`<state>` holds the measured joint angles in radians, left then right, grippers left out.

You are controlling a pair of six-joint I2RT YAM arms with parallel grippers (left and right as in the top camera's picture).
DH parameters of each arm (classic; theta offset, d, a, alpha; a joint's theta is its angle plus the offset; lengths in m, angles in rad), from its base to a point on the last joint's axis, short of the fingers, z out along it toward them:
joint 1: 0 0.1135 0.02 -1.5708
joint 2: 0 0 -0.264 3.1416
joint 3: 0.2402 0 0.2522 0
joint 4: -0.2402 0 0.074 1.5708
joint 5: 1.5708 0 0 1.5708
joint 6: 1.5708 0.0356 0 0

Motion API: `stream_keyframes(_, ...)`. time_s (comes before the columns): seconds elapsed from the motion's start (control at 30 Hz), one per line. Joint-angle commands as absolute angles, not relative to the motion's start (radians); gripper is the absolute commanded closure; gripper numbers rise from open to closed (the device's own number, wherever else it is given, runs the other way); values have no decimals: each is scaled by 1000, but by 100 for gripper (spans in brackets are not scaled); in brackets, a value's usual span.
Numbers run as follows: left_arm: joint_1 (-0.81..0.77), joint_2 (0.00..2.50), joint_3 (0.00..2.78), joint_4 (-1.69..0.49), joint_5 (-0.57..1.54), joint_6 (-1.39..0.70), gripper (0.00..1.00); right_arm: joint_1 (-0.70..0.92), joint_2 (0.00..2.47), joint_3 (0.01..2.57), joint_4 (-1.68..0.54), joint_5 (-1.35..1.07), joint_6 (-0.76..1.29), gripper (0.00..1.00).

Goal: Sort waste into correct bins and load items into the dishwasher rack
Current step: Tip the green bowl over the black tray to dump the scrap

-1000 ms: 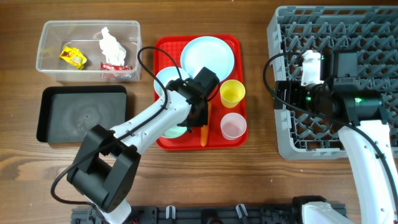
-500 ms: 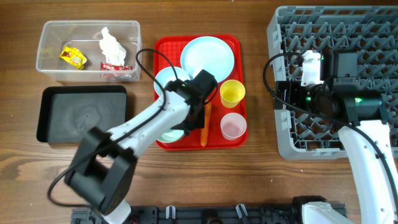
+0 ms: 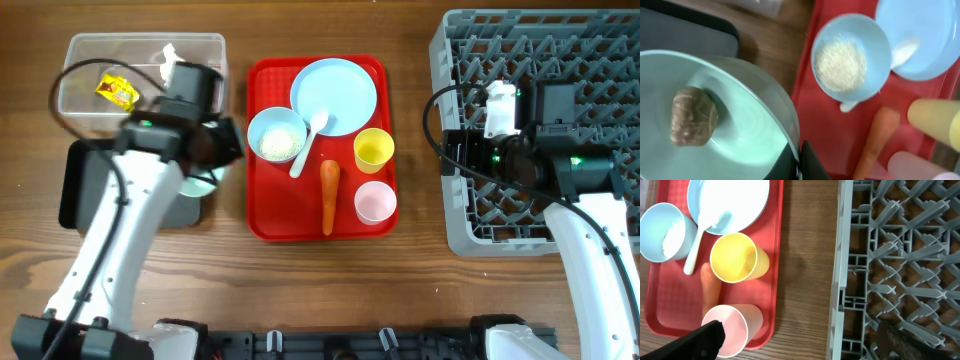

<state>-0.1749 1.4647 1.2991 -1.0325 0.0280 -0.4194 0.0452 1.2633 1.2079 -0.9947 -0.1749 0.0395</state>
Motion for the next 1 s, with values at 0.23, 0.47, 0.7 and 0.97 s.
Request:
stream_keyframes(0.23,342,1620,1307,-1011,664,-39,96,51,1271,1216,-991,-159,29,0)
stream_keyframes(0.47,568,1814,1307,-1032,1090,169,96,51,1271,1216,-988,-159,29,0)
stream_keyframes(0.7,638,1973,1307,-1098,1325,285,96,51,1271,1216,-988,-159,29,1)
stream_keyframes(0.97,637,1980,1307,-1098,1486,284,96,51,1274,1215,-988,-159,29,0)
